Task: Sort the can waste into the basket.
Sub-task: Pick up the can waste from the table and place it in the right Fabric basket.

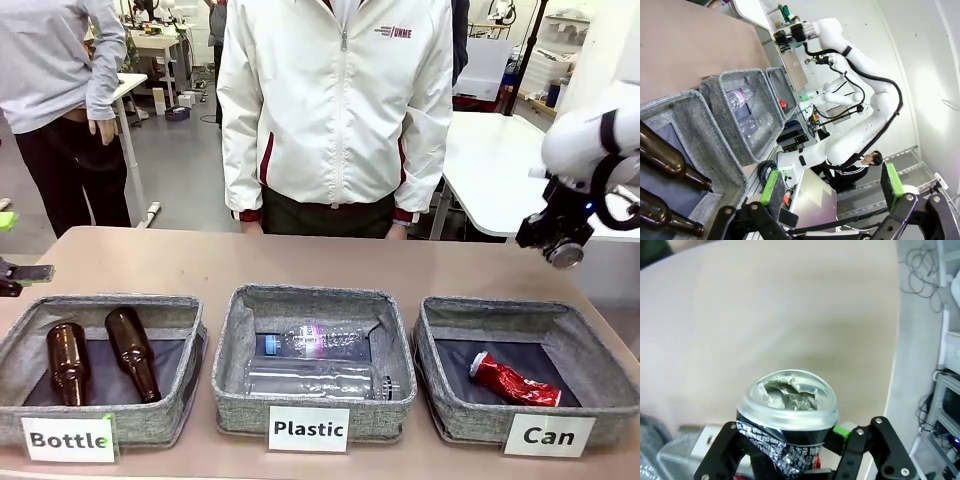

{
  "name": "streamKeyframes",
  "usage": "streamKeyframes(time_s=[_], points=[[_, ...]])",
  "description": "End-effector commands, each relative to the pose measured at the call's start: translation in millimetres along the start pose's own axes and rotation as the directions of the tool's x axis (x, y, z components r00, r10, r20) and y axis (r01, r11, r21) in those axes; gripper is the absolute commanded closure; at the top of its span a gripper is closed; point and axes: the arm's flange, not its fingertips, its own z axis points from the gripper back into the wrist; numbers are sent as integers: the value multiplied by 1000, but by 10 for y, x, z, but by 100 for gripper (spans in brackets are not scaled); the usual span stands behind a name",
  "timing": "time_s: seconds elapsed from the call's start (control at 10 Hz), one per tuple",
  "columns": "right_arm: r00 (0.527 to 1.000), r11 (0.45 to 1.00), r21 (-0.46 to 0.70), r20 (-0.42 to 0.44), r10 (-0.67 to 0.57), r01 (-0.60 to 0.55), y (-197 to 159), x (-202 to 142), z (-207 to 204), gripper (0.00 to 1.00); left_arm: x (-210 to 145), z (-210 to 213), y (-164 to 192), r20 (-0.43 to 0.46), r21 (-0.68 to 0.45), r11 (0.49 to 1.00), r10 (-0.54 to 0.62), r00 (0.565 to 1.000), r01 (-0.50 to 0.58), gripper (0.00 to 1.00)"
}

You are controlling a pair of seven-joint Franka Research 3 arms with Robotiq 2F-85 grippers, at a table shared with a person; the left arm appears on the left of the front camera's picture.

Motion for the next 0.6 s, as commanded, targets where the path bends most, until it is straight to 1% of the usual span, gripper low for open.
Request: streamKeyframes(time_s=[0.0,0.1,0.2,0.3,0.4,0.5], points=[[994,994,15,7,107,-107,389,-710,627,100,-37,17,-22,-14,-5,1000,0,1000,-1,0],[969,969,5,17,247,-247,538,-1024,799,100,-37,17,-22,-14,-5,1000,0,1000,-1,0],[845,843,118,-40,533,-526,664,-1321,884,100,-37,17,-22,-14,-5,1000,0,1000,-1,0],[690,688,183,-64,721,-702,794,-1590,906,100,-37,17,-22,-14,-5,1000,0,1000,-1,0],[514,515,180,-56,856,-838,891,-1789,874,100,-37,17,-22,-14,-5,1000,0,1000,-1,0],[337,337,97,-18,941,-936,980,-1918,789,100,-37,17,-22,-14,-5,1000,0,1000,-1,0]])
